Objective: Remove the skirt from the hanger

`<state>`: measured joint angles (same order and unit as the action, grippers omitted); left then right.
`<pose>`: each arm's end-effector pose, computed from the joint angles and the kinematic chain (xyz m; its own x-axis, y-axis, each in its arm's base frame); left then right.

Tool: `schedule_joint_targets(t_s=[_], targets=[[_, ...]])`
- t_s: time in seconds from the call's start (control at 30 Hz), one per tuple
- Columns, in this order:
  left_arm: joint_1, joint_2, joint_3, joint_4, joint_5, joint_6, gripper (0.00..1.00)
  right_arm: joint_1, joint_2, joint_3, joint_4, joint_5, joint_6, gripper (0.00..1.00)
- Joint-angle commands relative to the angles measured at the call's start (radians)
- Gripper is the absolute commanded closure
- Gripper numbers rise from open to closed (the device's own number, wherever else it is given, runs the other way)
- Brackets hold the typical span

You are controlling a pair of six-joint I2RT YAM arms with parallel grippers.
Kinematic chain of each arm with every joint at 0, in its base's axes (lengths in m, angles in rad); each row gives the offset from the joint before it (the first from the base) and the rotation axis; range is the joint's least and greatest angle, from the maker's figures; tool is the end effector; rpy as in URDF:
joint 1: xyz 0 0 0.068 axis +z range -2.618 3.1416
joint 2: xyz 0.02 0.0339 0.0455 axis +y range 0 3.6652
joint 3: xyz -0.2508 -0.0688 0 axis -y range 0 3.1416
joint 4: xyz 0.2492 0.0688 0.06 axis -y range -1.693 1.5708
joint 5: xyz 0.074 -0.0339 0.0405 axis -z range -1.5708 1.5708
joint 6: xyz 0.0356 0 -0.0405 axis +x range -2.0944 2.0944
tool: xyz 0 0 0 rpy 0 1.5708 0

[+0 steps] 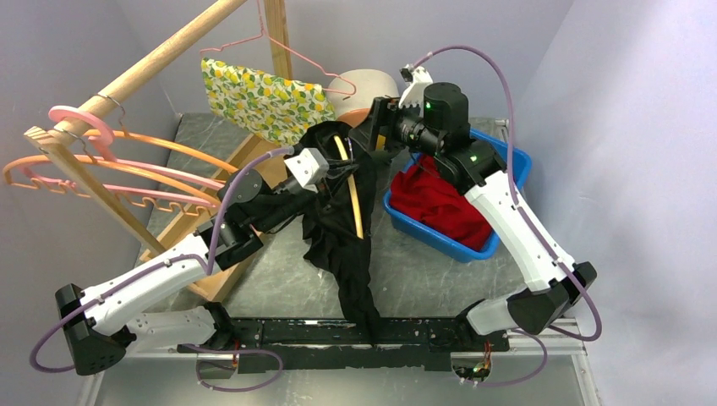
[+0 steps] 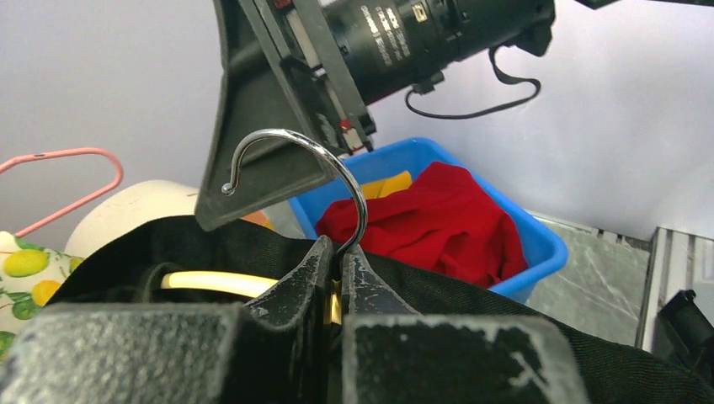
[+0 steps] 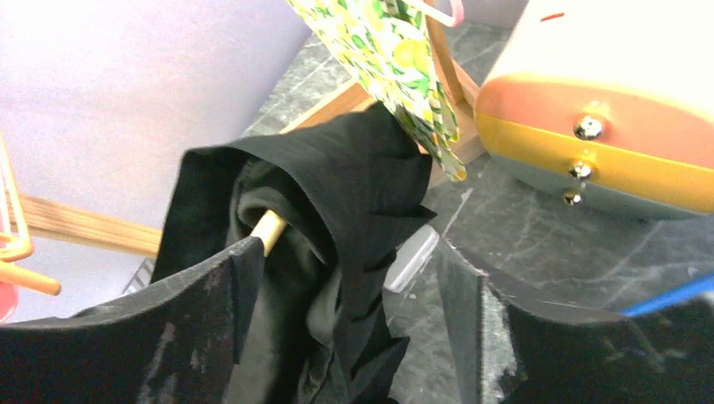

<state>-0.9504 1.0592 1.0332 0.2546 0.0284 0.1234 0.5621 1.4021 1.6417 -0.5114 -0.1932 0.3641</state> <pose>0.1472 -0.2078 0.4105 0.2328 -0.1142 -0.9658 0.8069 0.5771 0.1263 0.2592 0.1714 0.4489 -0.4543 0.1269 -0.8818 -0.5541 0.7348 0.3912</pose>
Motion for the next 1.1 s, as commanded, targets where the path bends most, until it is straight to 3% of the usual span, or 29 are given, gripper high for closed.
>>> schedule_joint_targets(t_s=[0.0, 0.07, 0.17, 0.47, 0.7, 0.8, 1.07], targets=[[-0.004, 0.001, 0.061, 0.02, 0.085, -0.005, 0.93, 0.001, -0.019, -0.014, 0.123, -0.041, 0.035, 0.28], [-0.003, -0.003, 0.058, 0.023, 0.09, -0.009, 0.93, 0.001, -0.015, -0.032, 0.119, -0.031, 0.029, 0.39], [-0.003, -0.006, 0.054, 0.03, 0.098, -0.017, 0.93, 0.001, -0.019, -0.078, 0.141, -0.036, 0.021, 0.47], [-0.004, 0.005, 0.062, 0.032, 0.106, -0.038, 0.93, 0.001, -0.001, -0.142, 0.194, -0.035, -0.002, 0.52], [-0.004, 0.031, 0.071, 0.033, 0.065, -0.067, 0.93, 0.001, 0.019, -0.109, 0.31, -0.14, 0.023, 0.76], [-0.004, 0.037, 0.07, 0.042, 0.074, -0.081, 0.93, 0.002, 0.027, -0.086, 0.34, -0.173, 0.02, 1.0], [-0.004, 0.054, 0.072, 0.016, -0.005, -0.108, 0.93, 0.0, -0.025, -0.023, 0.371, -0.244, 0.049, 1.0]])
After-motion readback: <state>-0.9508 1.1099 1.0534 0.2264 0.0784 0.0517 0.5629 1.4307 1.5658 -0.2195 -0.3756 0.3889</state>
